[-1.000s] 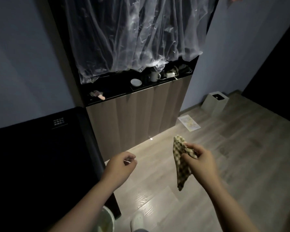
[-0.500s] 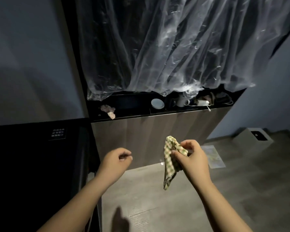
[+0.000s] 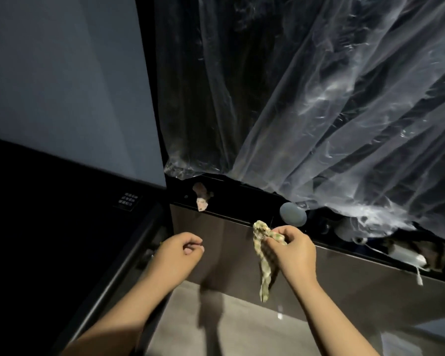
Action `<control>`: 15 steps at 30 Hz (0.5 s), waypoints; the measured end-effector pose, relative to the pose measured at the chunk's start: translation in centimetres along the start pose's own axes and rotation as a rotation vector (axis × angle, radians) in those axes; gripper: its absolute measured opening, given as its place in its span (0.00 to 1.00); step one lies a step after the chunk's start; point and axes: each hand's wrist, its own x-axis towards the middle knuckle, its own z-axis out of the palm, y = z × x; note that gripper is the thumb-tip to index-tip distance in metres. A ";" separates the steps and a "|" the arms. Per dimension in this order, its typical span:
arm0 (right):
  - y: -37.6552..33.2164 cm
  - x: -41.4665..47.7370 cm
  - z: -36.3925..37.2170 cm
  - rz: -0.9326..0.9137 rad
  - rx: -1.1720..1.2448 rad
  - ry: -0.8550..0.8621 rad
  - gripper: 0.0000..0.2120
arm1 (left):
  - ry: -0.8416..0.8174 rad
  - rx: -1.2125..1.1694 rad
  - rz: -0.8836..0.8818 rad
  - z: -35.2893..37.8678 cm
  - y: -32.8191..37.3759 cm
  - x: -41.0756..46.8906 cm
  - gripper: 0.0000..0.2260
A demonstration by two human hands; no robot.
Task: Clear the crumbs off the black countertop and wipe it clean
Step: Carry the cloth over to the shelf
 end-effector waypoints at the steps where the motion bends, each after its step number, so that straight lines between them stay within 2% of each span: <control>1: 0.3 1.2 0.1 -0.004 -0.022 -0.013 0.06 | 0.012 -0.007 -0.017 0.5 0.2 0.3 0.04; 11: 3.8 8.5 5.2 -0.023 0.024 -0.154 0.04 | 0.094 -0.029 -0.175 2.2 -0.5 5.5 0.04; 15: 4.8 10.3 7.1 -0.038 0.008 -0.108 0.05 | 0.111 -0.034 -0.236 1.9 -1.5 7.5 0.05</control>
